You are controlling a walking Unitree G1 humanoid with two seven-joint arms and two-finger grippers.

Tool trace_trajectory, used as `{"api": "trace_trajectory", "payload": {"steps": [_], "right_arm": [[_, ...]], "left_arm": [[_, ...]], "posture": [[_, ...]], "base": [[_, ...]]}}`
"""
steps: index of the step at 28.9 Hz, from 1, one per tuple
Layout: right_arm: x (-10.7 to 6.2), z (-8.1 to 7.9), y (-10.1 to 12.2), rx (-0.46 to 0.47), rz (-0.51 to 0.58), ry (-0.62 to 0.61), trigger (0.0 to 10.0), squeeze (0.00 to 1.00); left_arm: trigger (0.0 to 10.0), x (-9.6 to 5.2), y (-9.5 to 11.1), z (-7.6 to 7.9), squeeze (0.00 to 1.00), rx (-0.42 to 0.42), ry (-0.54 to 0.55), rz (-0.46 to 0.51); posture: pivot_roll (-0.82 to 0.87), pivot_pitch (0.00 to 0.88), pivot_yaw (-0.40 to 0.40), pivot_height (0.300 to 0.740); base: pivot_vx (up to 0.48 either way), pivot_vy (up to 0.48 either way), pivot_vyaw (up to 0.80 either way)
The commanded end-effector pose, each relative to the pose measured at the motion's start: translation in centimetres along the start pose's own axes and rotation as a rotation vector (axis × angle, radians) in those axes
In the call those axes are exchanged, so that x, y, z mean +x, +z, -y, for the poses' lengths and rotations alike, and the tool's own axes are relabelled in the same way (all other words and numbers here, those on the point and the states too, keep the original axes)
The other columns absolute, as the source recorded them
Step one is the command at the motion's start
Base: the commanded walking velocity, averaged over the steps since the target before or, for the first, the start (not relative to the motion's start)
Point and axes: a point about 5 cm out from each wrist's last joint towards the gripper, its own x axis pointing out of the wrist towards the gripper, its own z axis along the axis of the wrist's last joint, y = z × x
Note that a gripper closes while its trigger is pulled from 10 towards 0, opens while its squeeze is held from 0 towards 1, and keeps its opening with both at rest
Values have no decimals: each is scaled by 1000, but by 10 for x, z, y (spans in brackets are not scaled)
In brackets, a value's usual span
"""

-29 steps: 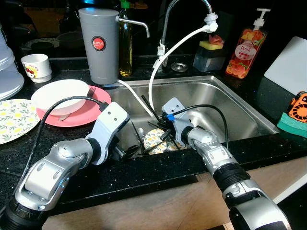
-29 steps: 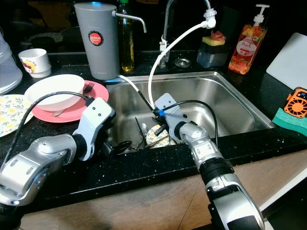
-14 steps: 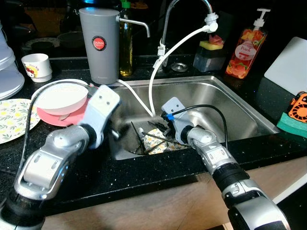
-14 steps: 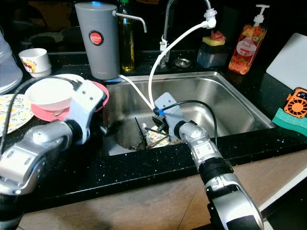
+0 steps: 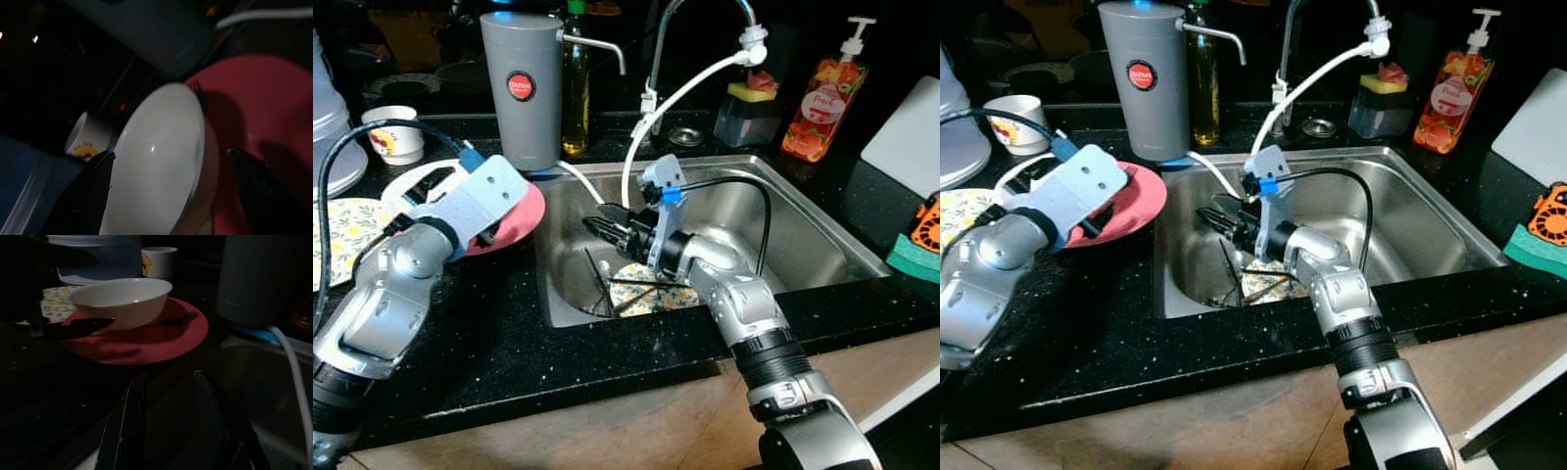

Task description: Kitchen organization

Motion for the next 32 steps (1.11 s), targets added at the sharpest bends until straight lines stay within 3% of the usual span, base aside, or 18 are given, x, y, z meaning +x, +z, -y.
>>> {"api": "trace_trajectory", "payload": {"steps": [1,4,6,12,13,14,32], "right_arm": [[-2,-4,-1,16,-17,20,10000,0],[-2,-4,-1,14,-22,25,10000,0],[-4,-6,0,8,-34,36,10000,0],[-5,-6,2,6,-35,38,10000,0],[-6,-6,3,5,-35,36,10000,0],[-6,-6,3,4,-35,33,10000,0],[-7,0,5,7,-42,-12,10000,0]], "left_arm": [[10000,1,-5,-3,0,37,3,-20],[10000,2,-8,-3,0,21,-6,-43],[10000,4,-16,0,0,-37,-40,-78],[10000,4,-19,5,0,-65,-80,-85],[8980,5,-20,6,0,-70,-84,-86],[0,4,-21,6,0,-79,-88,-89],[0,3,-25,4,0,-94,-106,-95]], "posture": [[0,92,-52,740],[-4,92,-52,740],[-7,93,-53,740],[-7,93,-55,740],[-7,93,-55,740],[-8,93,-56,740],[-6,91,-58,740]], "base": [[0,0,0],[0,0,0],[0,0,0],[0,0,0],[0,0,0],[0,0,0],[0,0,0]]}}
